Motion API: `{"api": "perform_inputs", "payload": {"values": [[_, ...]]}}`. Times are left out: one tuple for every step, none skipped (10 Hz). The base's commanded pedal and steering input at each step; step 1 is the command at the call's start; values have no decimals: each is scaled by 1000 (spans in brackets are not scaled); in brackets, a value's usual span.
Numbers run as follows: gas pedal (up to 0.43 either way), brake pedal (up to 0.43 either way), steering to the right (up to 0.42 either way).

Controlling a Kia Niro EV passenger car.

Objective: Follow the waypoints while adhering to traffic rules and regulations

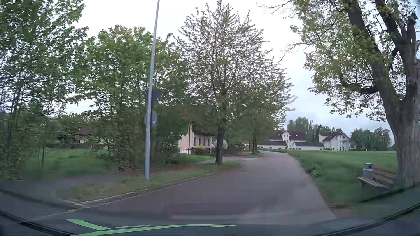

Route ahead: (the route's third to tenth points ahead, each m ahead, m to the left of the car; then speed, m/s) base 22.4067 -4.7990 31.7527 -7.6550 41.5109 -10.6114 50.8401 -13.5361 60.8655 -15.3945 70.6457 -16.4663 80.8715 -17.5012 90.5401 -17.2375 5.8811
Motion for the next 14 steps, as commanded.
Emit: {"api": "perform_inputs", "payload": {"values": [[197,0,174],[197,0,174],[197,0,174],[197,0,172],[197,0,166],[197,0,159],[197,0,149],[209,0,133],[220,0,119],[220,0,111],[220,0,97],[220,0,83],[220,0,71],[220,0,63]]}}
